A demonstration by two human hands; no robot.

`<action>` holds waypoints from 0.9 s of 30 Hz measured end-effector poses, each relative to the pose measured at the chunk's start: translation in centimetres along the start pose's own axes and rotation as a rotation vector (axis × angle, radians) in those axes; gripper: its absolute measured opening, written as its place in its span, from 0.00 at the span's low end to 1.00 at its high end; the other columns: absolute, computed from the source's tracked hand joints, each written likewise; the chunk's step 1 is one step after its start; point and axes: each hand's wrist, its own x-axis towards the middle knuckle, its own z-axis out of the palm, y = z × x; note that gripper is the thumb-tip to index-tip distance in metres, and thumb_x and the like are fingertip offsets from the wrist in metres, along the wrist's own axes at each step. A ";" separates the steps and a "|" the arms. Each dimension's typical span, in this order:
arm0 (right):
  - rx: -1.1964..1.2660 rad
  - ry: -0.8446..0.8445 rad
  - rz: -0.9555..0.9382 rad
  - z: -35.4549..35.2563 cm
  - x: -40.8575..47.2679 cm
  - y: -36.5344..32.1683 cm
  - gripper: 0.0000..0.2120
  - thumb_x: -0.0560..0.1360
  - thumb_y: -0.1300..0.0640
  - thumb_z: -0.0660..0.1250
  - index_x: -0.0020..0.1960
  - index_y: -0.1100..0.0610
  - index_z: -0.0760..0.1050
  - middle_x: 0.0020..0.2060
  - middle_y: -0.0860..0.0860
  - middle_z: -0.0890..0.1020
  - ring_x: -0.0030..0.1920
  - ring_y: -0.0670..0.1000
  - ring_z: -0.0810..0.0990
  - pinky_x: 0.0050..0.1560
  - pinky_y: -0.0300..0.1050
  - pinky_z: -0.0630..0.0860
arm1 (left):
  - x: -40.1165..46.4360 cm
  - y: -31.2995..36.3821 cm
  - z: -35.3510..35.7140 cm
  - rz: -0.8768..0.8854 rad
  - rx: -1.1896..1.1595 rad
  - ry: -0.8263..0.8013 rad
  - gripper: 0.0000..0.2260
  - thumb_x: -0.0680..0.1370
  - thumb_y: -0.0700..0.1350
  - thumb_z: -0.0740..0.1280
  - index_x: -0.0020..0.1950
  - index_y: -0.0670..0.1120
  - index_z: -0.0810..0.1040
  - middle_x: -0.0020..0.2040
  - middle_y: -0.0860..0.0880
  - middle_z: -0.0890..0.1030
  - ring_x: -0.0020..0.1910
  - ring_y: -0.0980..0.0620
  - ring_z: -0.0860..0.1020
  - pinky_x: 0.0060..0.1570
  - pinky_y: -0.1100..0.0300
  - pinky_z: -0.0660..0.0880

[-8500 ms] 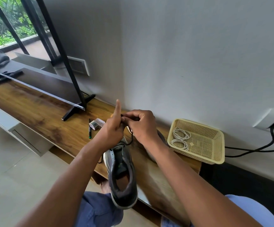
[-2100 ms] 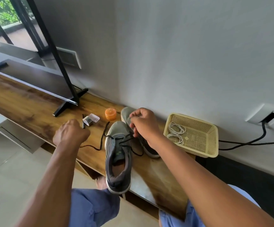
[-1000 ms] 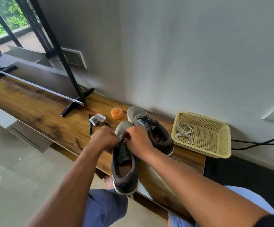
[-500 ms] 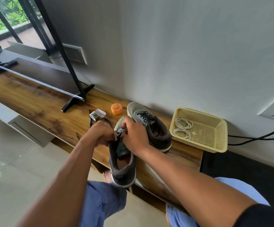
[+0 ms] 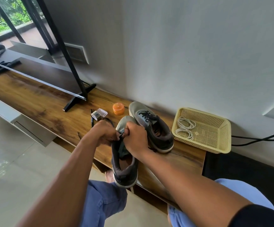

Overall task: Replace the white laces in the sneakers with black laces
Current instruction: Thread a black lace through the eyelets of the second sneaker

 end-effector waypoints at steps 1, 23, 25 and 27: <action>0.010 0.003 0.002 0.1 -0.1 0.0 0.08 0.71 0.67 0.60 0.36 0.57 0.68 0.30 0.51 0.76 0.33 0.56 0.74 0.36 0.62 0.72 | 0.0 0.0 0.0 -0.001 -0.001 -0.005 0.07 0.74 0.31 0.76 0.52 0.36 0.85 0.46 0.38 0.87 0.46 0.42 0.87 0.48 0.46 0.86; -0.143 -0.078 -0.052 -0.3 0.2 -1.2 0.11 0.75 0.47 0.62 0.50 0.51 0.79 0.43 0.51 0.83 0.46 0.57 0.81 0.49 0.54 0.79 | 0.1 -0.4 1.0 0.033 -0.005 0.062 0.04 0.76 0.31 0.70 0.50 0.35 0.82 0.40 0.38 0.85 0.35 0.43 0.87 0.38 0.50 0.86; -0.235 -0.127 -0.082 -0.5 -0.1 -1.4 0.12 0.74 0.46 0.62 0.48 0.50 0.80 0.44 0.51 0.81 0.48 0.56 0.80 0.51 0.54 0.77 | 0.0 -0.4 0.8 0.031 -0.030 0.044 0.06 0.76 0.29 0.67 0.50 0.36 0.81 0.41 0.39 0.85 0.36 0.43 0.86 0.41 0.49 0.86; -0.260 -0.142 -0.086 -0.7 -0.1 -1.7 0.11 0.73 0.45 0.63 0.47 0.49 0.81 0.45 0.51 0.80 0.50 0.56 0.79 0.52 0.53 0.76 | 0.6 -0.7 0.4 0.042 -0.018 0.068 0.06 0.76 0.31 0.66 0.50 0.37 0.81 0.43 0.39 0.85 0.39 0.43 0.87 0.44 0.47 0.86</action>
